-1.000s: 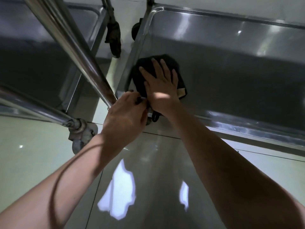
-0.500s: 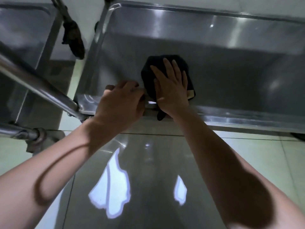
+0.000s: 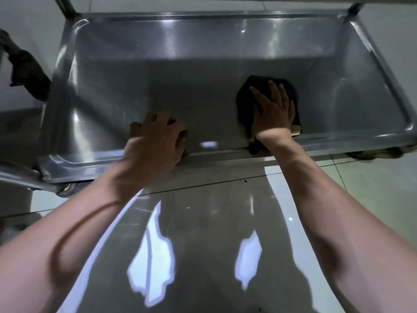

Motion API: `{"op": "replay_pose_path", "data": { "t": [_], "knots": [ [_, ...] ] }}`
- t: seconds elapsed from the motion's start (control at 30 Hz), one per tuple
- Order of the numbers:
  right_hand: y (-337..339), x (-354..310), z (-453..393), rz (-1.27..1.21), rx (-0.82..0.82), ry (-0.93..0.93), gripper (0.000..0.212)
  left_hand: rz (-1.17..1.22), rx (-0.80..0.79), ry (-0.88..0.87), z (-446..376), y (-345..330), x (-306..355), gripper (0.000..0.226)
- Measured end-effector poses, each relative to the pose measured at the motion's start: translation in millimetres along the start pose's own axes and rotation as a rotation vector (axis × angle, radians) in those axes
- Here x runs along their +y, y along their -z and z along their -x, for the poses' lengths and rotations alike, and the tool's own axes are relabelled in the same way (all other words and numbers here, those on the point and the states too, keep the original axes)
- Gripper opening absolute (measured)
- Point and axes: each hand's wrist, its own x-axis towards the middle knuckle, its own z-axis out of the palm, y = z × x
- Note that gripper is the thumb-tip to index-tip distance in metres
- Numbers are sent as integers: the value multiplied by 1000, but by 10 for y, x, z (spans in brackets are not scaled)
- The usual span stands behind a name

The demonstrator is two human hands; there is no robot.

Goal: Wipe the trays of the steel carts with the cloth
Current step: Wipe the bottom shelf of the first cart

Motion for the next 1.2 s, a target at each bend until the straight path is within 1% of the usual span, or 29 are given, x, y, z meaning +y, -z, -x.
{"op": "replay_pose_path", "data": {
  "t": [0.07, 0.13, 0.2, 0.27, 0.33, 0.4, 0.43, 0.53, 0.63, 0.77, 0.87, 0.93, 1.0, 1.1, 1.2],
  "knots": [
    [-26, -67, -20, -8, 3, -31, 46, 50, -12, -16, 31, 69, -153, 34],
    [-69, -150, -6, -28, 23, -46, 45, 21, 36, 22, 83, 131, -375, 32],
    [-122, -266, 5, -44, 32, -24, 45, -6, 62, 140, 144, 185, -660, 28],
    [-189, -471, 17, -47, 9, 20, 46, -37, 22, 250, 237, 213, -923, 27],
    [-299, -753, 47, -39, -18, 91, 47, -34, 22, 304, 365, 213, -1090, 24],
    [-422, -1048, 106, -40, -38, 182, 48, -16, 98, 296, 491, 185, -1145, 15],
    [-506, -1218, 150, -49, -47, 229, 49, -31, 123, 270, 558, 163, -1173, 15],
    [-696, -1653, 258, -78, -63, 339, 50, -95, 148, 227, 669, 138, -1173, 27],
    [-873, -2138, 342, -90, -103, 451, 49, -112, 95, 271, 711, 163, -1229, 37],
    [-1046, -2663, 420, -119, -185, 560, 48, -190, 15, 324, 815, 178, -1341, 32],
    [-1135, -2960, 436, -132, -228, 601, 47, -186, -22, 285, 887, 153, -1385, 41],
    [-1196, -3173, 473, -169, -266, 631, 49, -160, -80, 246, 887, 110, -1434, 45],
    [-1236, -3339, 504, -215, -306, 665, 51, -194, -136, 203, 856, 71, -1494, 50],
    [-1248, -3404, 467, -246, -347, 697, 49, -167, -117, 224, 853, 70, -1512, 49],
    [-1217, -3309, 401, -202, -331, 737, 46, -171, -104, 252, 871, 100, -1470, 47]
  ]
}}
